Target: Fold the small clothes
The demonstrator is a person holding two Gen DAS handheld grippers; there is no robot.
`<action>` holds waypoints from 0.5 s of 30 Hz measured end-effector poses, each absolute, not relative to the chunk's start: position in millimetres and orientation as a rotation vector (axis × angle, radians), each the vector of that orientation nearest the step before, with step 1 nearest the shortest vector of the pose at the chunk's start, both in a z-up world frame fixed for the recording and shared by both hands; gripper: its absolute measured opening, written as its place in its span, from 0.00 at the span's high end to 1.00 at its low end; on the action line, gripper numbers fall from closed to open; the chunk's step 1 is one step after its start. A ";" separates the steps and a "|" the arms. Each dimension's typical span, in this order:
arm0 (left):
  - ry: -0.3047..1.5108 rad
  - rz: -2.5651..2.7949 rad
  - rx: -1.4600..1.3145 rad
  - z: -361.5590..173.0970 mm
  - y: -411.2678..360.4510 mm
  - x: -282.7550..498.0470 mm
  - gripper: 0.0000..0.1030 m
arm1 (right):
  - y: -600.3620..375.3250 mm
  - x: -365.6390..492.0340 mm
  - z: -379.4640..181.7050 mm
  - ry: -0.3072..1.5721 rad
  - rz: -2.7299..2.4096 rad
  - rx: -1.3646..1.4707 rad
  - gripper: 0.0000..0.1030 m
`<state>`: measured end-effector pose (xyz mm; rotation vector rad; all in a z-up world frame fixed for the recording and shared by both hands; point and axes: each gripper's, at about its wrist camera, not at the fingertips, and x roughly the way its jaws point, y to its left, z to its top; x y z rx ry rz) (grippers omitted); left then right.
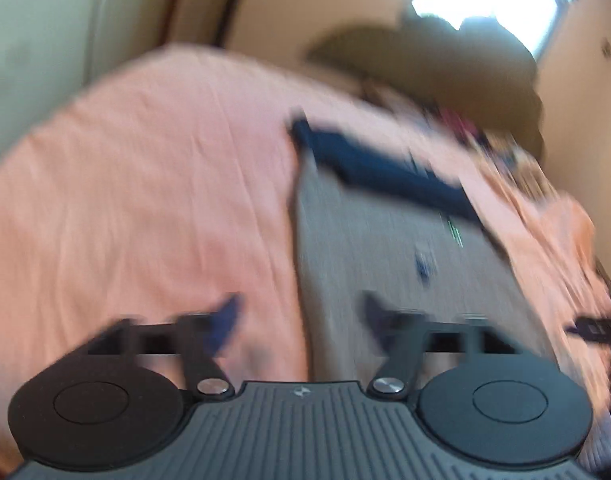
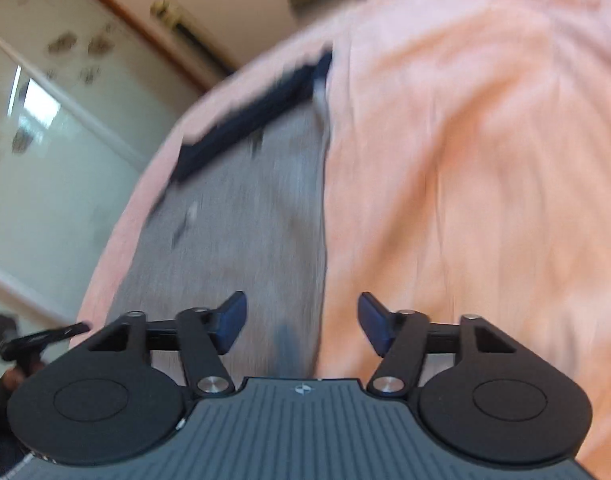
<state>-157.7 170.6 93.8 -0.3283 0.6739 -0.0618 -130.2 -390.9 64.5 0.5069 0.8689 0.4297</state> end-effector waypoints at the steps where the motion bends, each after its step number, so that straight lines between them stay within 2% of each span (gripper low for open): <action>1: 0.619 -0.018 -0.314 96.4 157.4 -142.0 0.07 | -380.4 -115.1 72.5 0.824 0.429 0.495 0.37; 2: 0.602 0.005 -0.309 94.6 140.6 -121.8 0.07 | -365.7 -100.4 77.6 0.787 0.432 0.474 0.36; 4: 0.631 -0.038 -0.299 80.8 99.7 -74.4 0.07 | -322.4 -61.8 78.4 0.740 0.411 0.411 0.25; 5: 0.655 -0.045 -0.296 70.3 81.0 -53.4 0.07 | -296.9 -39.4 73.8 0.732 0.412 0.360 0.16; 8: 0.807 0.010 -0.160 29.1 28.0 1.1 0.08 | -225.1 20.9 48.8 0.739 0.396 0.229 0.16; 10: 0.767 0.075 0.015 10.3 4.5 2.9 0.06 | -189.9 47.5 27.2 0.775 0.306 0.112 0.17; 11: 0.731 0.070 0.055 5.6 0.5 -1.7 0.06 | -176.9 49.6 19.9 0.748 0.262 0.042 0.13; 12: 0.722 0.068 0.047 2.9 3.8 -7.1 0.06 | -163.2 47.3 13.4 0.725 0.227 -0.047 0.05; 13: 0.734 0.065 0.016 2.9 9.4 -9.4 0.06 | -155.4 41.9 9.5 0.713 0.215 -0.104 0.01; 15: 0.767 0.061 -0.003 6.1 14.1 -18.4 0.05 | -156.3 29.8 10.9 0.710 0.200 -0.114 0.00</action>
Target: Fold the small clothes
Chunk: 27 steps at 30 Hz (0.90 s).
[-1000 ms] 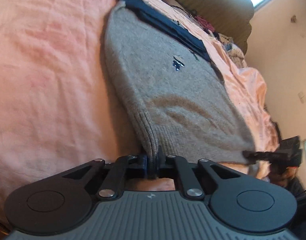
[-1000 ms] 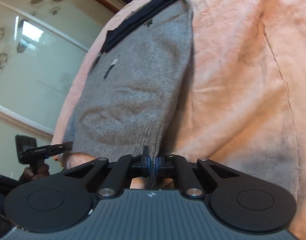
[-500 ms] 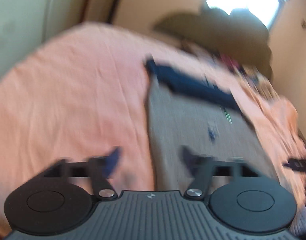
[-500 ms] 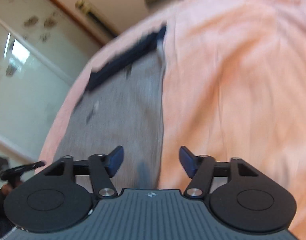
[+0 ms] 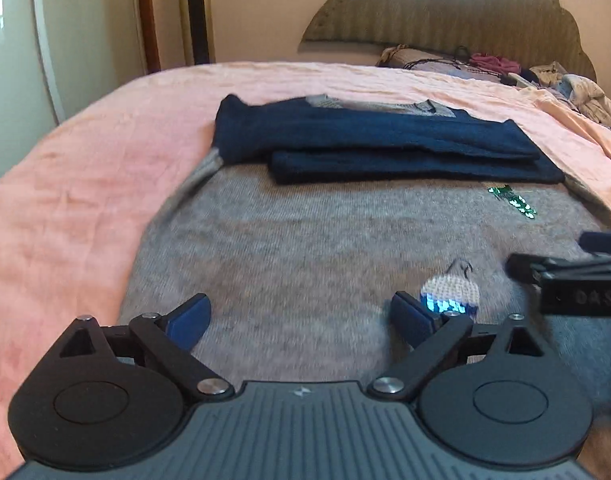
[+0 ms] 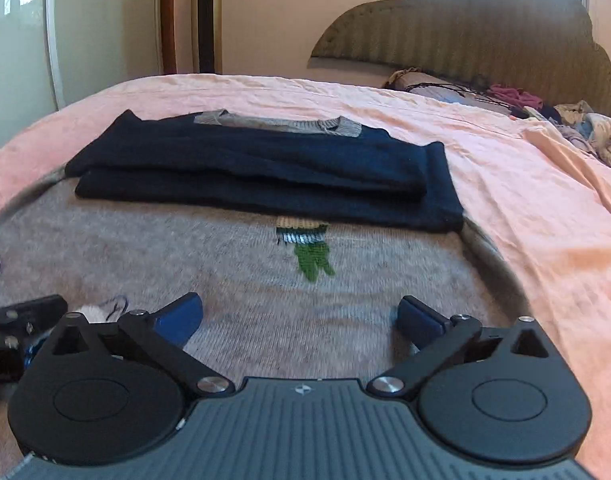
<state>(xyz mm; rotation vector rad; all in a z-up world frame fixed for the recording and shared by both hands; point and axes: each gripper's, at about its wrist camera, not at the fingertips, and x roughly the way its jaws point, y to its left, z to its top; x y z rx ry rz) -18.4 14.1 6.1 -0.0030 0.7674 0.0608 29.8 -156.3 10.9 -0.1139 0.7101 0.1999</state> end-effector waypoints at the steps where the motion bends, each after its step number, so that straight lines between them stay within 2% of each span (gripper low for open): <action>1: 0.779 0.057 0.009 9.2 12.7 -25.9 0.04 | -160.5 23.0 12.2 0.722 0.194 -0.105 0.00; 5: 0.788 0.022 0.019 12.1 10.7 -74.2 0.02 | -175.8 -32.0 15.6 0.730 0.185 -0.111 0.00; 10: 0.704 -0.010 0.053 7.4 7.0 -122.7 0.01 | -187.8 -93.5 13.6 0.699 0.190 -0.080 0.00; 27: 0.714 -0.011 0.029 8.1 9.6 -112.2 0.00 | -186.7 -86.2 11.8 0.697 0.200 -0.074 0.00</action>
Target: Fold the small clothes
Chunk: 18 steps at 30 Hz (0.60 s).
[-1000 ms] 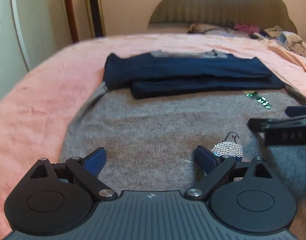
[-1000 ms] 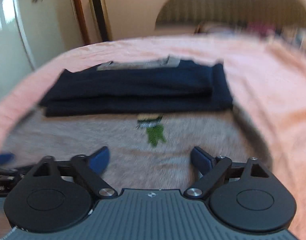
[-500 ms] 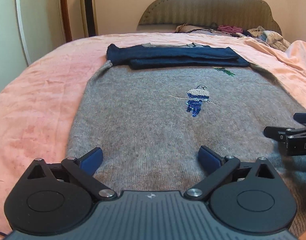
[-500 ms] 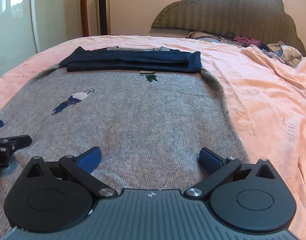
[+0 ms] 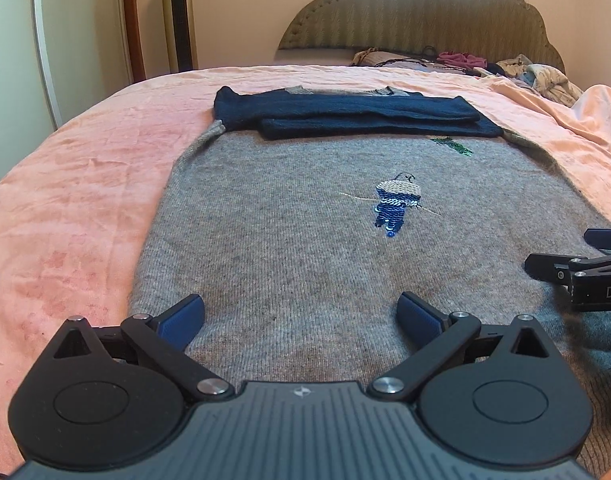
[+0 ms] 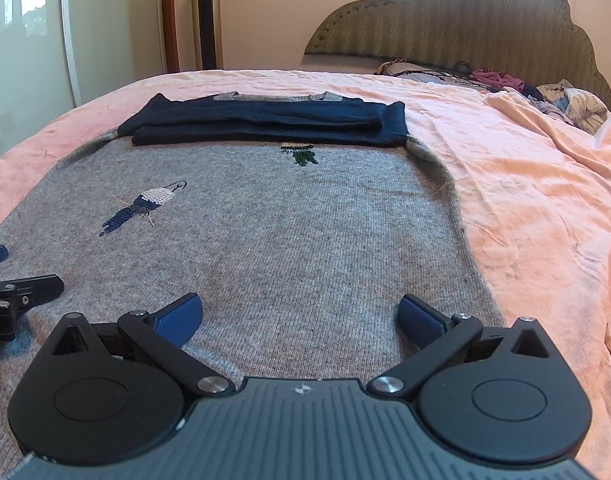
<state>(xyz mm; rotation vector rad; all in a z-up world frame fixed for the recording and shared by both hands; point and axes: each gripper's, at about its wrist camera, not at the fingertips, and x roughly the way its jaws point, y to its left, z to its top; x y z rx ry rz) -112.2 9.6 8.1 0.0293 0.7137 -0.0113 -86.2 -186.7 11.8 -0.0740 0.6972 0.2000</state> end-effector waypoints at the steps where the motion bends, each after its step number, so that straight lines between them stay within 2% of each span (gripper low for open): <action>1: 0.714 -0.011 0.029 8.2 9.6 -112.0 0.00 | -186.8 -86.1 11.9 0.697 0.200 -0.074 0.00; 18: 0.714 -0.010 0.029 7.8 8.8 -113.0 0.00 | -186.6 -85.7 11.8 0.697 0.200 -0.073 0.00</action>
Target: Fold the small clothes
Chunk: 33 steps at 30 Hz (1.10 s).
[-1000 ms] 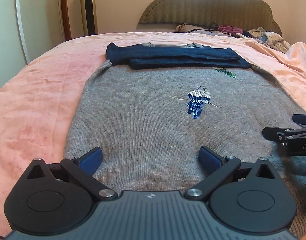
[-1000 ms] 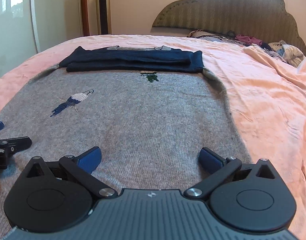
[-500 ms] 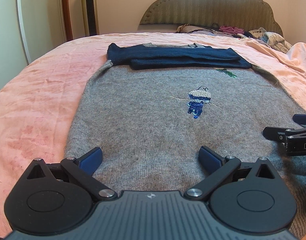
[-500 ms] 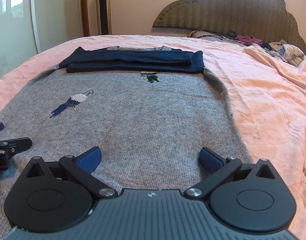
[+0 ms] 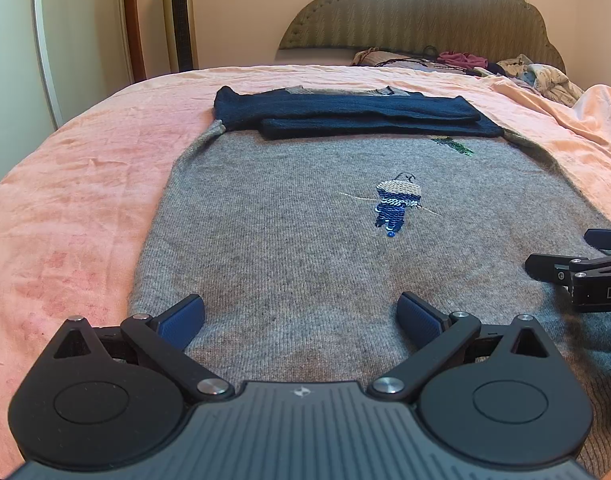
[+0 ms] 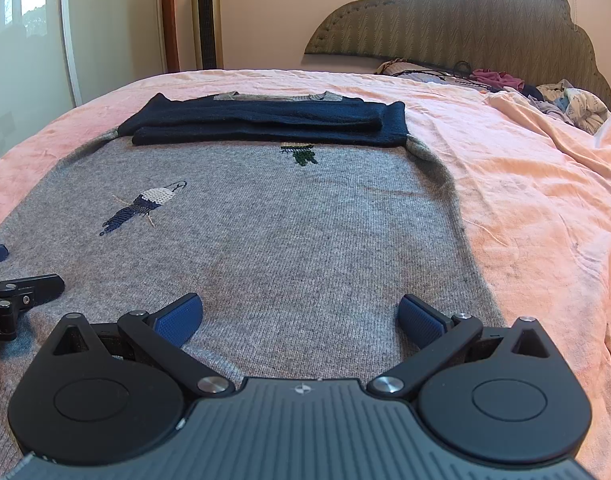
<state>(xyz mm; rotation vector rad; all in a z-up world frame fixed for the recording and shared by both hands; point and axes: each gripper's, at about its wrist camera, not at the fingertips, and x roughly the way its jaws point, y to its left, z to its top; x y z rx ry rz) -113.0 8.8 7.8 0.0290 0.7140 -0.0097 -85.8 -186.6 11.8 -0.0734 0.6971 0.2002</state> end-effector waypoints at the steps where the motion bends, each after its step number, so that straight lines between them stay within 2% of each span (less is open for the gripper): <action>1: 0.714 -0.010 0.029 7.9 8.7 -112.9 0.00 | -186.6 -85.8 11.8 0.697 0.200 -0.073 0.00; 33: 0.731 -0.018 0.044 11.2 7.8 -116.8 0.00 | -186.4 -85.9 11.7 0.697 0.192 -0.072 0.00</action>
